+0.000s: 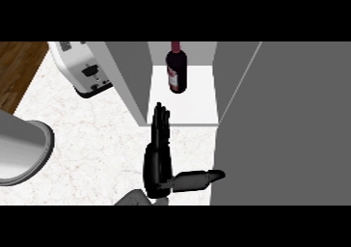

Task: Pick up the wine, place it into the cabinet and close the cabinet

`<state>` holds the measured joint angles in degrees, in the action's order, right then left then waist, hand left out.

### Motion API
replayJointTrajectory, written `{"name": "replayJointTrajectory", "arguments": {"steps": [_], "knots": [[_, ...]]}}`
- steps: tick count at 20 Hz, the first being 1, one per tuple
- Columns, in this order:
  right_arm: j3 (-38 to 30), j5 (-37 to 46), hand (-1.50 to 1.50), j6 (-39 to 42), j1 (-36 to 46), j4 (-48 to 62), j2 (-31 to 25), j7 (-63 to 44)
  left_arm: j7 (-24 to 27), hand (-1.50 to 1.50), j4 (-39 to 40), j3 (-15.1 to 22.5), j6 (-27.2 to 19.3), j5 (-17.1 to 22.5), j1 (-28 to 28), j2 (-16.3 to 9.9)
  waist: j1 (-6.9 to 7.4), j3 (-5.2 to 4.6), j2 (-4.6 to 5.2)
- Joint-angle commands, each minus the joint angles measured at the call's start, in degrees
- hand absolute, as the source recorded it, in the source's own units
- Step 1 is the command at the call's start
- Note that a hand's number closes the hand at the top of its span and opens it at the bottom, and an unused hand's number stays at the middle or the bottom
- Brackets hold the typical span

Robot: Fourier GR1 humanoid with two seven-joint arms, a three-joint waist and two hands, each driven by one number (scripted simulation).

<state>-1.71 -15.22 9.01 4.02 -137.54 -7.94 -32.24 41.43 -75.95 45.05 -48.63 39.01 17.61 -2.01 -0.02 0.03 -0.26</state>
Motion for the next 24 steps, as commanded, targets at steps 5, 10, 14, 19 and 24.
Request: {"name": "replayJointTrajectory", "arguments": {"steps": [5,10,14,19,24], "knots": [[1.94,-1.79,-1.5,0.18,-5.34,-7.41,1.7,-1.31,-3.49,-1.5,-18.28,6.52,-11.01,-7.45,-11.87,-4.67,0.04,0.02,-0.1],[0.65,-5.93,-1.5,3.45,-5.98,-6.97,0.19,-1.11,-3.69,-1.5,-23.82,6.79,-5.82,-9.22,-16.61,-8.14,-0.15,-0.01,0.07],[6.65,-2.23,-1.5,1.78,-1.94,-1.93,3.35,-1.14,-7.06,-1.5,-30.89,9.36,-6.01,-11.27,-18.19,-13.94,0.2,-0.01,0.1],[3.98,-8.1,1.5,5.91,-3.81,-6.35,-1.01,-5.55,-5.01,-1.5,-35.98,9.03,-0.91,-10.44,-24.67,-20.27,0.0,-0.02,0.03],[1.88,-10.02,1.5,7.71,-4.72,-8.86,-2.86,-6.14,-4.79,-1.5,-41.64,5.11,4.49,-8.33,-28.36,-27.66,-0.14,-0.03,0.03]]}}
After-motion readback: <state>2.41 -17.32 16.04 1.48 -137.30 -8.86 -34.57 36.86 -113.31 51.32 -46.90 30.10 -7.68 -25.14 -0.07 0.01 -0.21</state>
